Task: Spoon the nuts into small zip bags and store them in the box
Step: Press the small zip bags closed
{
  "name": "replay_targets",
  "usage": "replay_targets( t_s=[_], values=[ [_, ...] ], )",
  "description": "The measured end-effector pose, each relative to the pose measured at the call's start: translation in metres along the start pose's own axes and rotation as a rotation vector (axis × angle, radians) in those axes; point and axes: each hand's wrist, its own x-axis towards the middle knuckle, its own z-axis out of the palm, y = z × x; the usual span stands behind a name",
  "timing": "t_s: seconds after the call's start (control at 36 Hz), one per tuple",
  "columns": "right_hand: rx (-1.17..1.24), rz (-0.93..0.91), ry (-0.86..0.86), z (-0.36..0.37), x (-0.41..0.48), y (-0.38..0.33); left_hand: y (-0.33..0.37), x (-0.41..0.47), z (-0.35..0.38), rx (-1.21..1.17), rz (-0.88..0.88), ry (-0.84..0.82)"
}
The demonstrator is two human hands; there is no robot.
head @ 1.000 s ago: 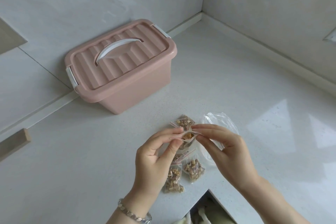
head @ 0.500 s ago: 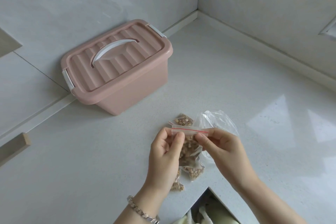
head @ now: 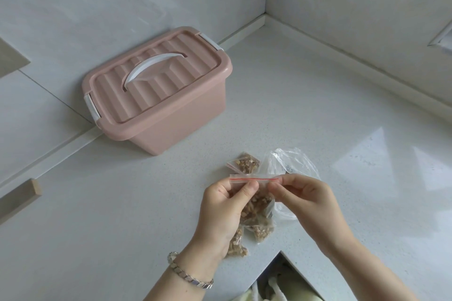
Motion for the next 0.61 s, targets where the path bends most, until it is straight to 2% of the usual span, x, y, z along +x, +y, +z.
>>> replay_targets(
  t_s=[0.22, 0.39, 0.61],
  values=[
    [0.035, 0.043, -0.007, -0.0017, 0.0011, 0.0, -0.0025, -0.0014, -0.0009, 0.018, 0.038, 0.029],
    [0.011, -0.018, 0.018, -0.0002, 0.0005, -0.0014, -0.0017, -0.0035, -0.0014, 0.035, 0.031, 0.03],
    [-0.078, -0.097, -0.046, 0.0018, -0.0016, -0.0041, -0.0012, -0.0059, 0.0004, 0.079, 0.104, 0.03]
  ],
)
